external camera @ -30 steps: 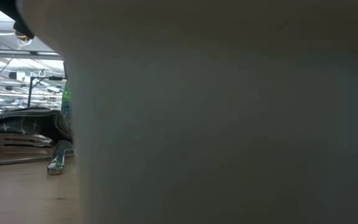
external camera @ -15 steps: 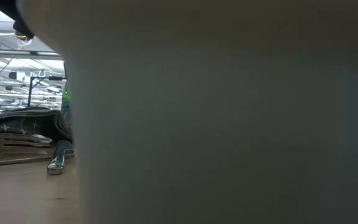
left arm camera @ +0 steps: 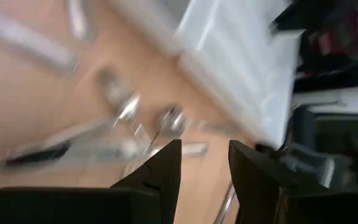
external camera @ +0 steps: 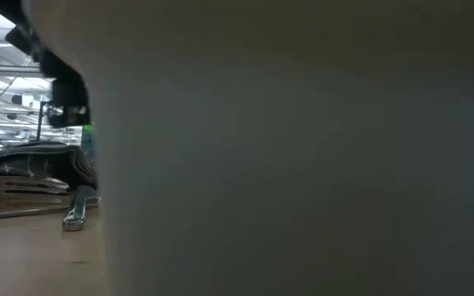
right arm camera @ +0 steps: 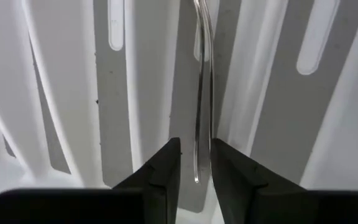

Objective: Sort silverware
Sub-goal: Put the fork into the silverware tray

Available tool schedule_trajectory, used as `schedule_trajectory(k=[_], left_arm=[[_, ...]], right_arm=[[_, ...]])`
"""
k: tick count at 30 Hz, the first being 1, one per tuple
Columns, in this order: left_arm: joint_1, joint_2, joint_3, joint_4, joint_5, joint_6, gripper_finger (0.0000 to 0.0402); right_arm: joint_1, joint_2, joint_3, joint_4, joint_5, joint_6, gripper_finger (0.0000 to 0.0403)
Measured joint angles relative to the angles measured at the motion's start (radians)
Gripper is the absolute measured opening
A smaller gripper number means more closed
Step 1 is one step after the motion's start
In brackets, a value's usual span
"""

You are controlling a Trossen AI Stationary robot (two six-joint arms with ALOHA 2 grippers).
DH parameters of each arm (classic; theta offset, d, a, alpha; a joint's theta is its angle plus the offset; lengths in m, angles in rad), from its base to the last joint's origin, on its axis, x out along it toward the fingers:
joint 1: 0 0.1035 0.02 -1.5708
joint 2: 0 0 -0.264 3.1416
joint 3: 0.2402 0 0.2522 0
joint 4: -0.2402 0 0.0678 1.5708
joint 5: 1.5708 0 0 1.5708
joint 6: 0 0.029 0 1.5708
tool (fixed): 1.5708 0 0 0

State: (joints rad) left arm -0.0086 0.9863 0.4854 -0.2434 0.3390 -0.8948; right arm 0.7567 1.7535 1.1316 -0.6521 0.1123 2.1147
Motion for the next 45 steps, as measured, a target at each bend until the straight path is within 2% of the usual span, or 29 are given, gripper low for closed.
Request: schedule_trajectory(k=[7, 11, 21, 28, 33, 39, 45], left_arm=[[-0.052, 0.000, 0.000, -0.270, 0.025, -0.019, 0.0123], [-0.121, 0.000, 0.000, -0.322, 0.019, -0.020, 0.0123], [-0.349, 0.029, 0.000, -0.203, -0.144, -0.107, 0.0123], [-0.457, 0.115, 0.000, -0.182, -0.269, -0.172, 0.0123], [-0.485, 0.194, 0.000, -0.150, -0.299, -0.216, 0.0123], [-0.489, 0.273, 0.000, -0.023, -0.314, -0.229, 0.0123], [-0.487, 0.339, 0.001, -0.030, -0.347, -0.262, 0.0123]], right_arm=[[0.000, 0.000, 0.000, 0.077, 0.002, -0.060, 0.0092], [-0.017, 0.000, 0.000, 0.154, 0.035, -0.134, 0.0092], [-0.164, -0.001, 0.001, 0.288, 0.071, -0.485, 0.0092], [-0.285, -0.002, 0.001, 0.335, 0.019, -0.697, 0.0092], [-0.351, -0.002, 0.001, 0.374, -0.021, -0.802, 0.0092], [-0.398, -0.002, 0.001, 0.375, -0.060, -0.868, 0.0092], [-0.412, -0.002, 0.001, 0.374, -0.079, -0.894, 0.0092]])
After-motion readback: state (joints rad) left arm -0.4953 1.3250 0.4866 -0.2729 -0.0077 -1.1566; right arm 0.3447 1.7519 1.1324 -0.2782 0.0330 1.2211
